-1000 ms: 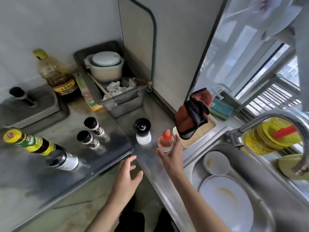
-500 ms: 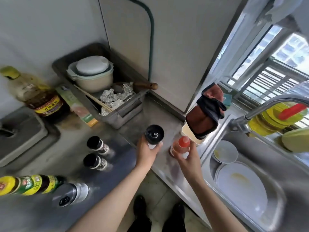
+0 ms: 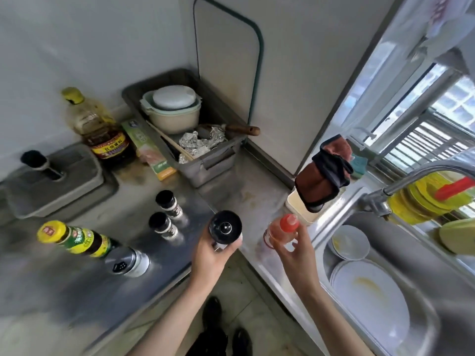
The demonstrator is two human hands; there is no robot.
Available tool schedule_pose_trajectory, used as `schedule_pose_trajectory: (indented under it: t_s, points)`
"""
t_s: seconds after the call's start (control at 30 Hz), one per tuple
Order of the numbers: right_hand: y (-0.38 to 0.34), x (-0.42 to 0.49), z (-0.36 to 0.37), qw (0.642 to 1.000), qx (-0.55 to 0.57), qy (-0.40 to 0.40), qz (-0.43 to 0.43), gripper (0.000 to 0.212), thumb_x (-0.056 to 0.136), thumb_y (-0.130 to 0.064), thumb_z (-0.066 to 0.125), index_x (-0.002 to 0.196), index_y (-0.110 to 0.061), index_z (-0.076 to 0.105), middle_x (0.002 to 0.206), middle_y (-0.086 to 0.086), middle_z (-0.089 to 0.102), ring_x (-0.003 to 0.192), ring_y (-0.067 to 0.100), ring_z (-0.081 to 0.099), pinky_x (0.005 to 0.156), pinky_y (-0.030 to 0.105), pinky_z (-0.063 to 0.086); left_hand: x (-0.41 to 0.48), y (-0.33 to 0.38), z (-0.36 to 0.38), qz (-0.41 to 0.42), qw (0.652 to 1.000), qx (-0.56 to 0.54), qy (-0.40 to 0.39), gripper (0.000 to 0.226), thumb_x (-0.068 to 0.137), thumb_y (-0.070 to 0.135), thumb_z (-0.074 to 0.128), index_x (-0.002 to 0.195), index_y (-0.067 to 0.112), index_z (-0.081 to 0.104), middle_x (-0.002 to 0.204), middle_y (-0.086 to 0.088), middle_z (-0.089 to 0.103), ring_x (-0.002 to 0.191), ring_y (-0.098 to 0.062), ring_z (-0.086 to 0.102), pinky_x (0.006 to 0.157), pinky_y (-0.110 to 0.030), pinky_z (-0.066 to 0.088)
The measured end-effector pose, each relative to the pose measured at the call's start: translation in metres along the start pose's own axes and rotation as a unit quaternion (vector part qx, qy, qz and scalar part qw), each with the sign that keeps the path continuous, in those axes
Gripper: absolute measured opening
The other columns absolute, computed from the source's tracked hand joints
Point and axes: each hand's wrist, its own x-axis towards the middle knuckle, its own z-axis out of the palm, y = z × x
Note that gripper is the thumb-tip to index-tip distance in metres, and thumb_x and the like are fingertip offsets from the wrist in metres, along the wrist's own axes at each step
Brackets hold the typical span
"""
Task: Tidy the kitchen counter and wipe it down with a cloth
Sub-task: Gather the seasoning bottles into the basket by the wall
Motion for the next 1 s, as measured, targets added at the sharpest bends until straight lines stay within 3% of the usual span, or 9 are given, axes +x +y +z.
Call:
schedule_pose_trajectory:
  t_s: [0.1,0.17,0.37,0.47,0.53,0.6,0.73,0.87,1.0]
  points:
    - [-0.008,-0.016,0.005,0.998,0.0,-0.052,-0.017,0.056,0.075,-0.028,0.077,0.121,-0.036,0.046,0.116,-0.013,0.059,0.108,0.006,0.054,0.089,0.023,0.041,-0.034,0.007,-0.019,0.008,1.0,0.008,0.017,0.058,0.059,0.059,0.075,0.102,0.022,0.063,0.094,0.01,0.069,0.093,0.001,0.063,0.078,-0.012,0.046]
    - [-0.016,-0.028,0.011,0.994,-0.004,-0.103,-0.04,0.051,0.077,-0.031,0.075,0.118,-0.04,0.046,0.114,-0.016,0.058,0.106,0.002,0.054,0.086,0.019,0.041,-0.056,0.006,-0.035,0.015,0.999,0.007,0.036,0.055,0.06,0.057,0.074,0.1,0.02,0.064,0.093,0.01,0.07,0.093,0.0,0.063,0.08,-0.017,0.047]
    - [-0.041,-0.064,0.057,0.961,0.004,-0.263,-0.088,0.045,0.072,-0.04,0.067,0.114,-0.039,0.051,0.108,-0.012,0.063,0.1,0.009,0.06,0.086,0.039,0.05,-0.126,-0.01,-0.096,-0.029,0.985,-0.039,0.164,0.054,0.056,0.057,0.075,0.098,0.025,0.063,0.095,0.016,0.07,0.09,0.001,0.063,0.078,-0.013,0.046]
    - [-0.057,-0.087,0.089,0.94,0.001,-0.325,-0.103,0.04,0.074,-0.037,0.069,0.111,-0.04,0.052,0.104,-0.011,0.064,0.093,0.006,0.061,0.083,0.036,0.051,-0.151,-0.03,-0.133,-0.071,0.969,-0.034,0.235,0.068,0.049,0.071,0.073,0.098,0.025,0.063,0.091,0.009,0.072,0.088,-0.004,0.065,0.078,-0.024,0.05]
    - [-0.067,-0.104,0.111,0.925,-0.009,-0.363,-0.108,0.036,0.078,-0.03,0.07,0.106,-0.043,0.052,0.1,-0.012,0.063,0.089,0.005,0.06,0.082,0.032,0.051,-0.163,-0.045,-0.158,-0.102,0.957,-0.029,0.271,0.06,0.049,0.065,0.075,0.096,0.03,0.063,0.089,0.009,0.072,0.086,-0.009,0.066,0.078,-0.036,0.053]
    - [-0.076,-0.121,0.133,0.911,-0.015,-0.399,-0.106,0.034,0.078,-0.024,0.069,0.104,-0.04,0.053,0.097,-0.01,0.063,0.088,0.006,0.06,0.084,0.033,0.051,-0.171,-0.054,-0.179,-0.109,0.946,-0.016,0.303,0.05,0.048,0.06,0.072,0.091,0.037,0.06,0.085,0.016,0.07,0.084,-0.004,0.065,0.074,-0.029,0.051]
    - [-0.092,-0.145,0.18,0.895,-0.013,-0.432,-0.108,0.029,0.081,-0.028,0.067,0.105,-0.037,0.054,0.097,-0.01,0.062,0.089,0.007,0.059,0.084,0.033,0.051,-0.174,-0.068,-0.221,-0.12,0.934,0.002,0.337,0.044,0.05,0.06,0.07,0.087,0.042,0.056,0.082,0.028,0.066,0.08,0.005,0.061,0.067,-0.01,0.046]
    - [-0.109,-0.159,0.239,0.895,-0.015,-0.433,-0.107,0.041,0.076,-0.03,0.066,0.115,-0.034,0.052,0.105,-0.007,0.06,0.094,0.009,0.059,0.087,0.039,0.051,-0.165,-0.084,-0.267,-0.121,0.933,-0.018,0.338,0.039,0.056,0.053,0.074,0.089,0.04,0.057,0.091,0.012,0.066,0.081,0.0,0.061,0.07,-0.019,0.046]
    - [-0.125,-0.165,0.296,0.904,-0.033,-0.409,-0.119,0.048,0.079,-0.027,0.069,0.121,-0.035,0.049,0.11,-0.006,0.057,0.099,0.006,0.054,0.086,0.024,0.044,-0.146,-0.103,-0.312,-0.109,0.942,-0.016,0.316,0.041,0.064,0.045,0.078,0.099,0.037,0.059,0.101,0.007,0.066,0.092,0.0,0.061,0.079,-0.022,0.047]
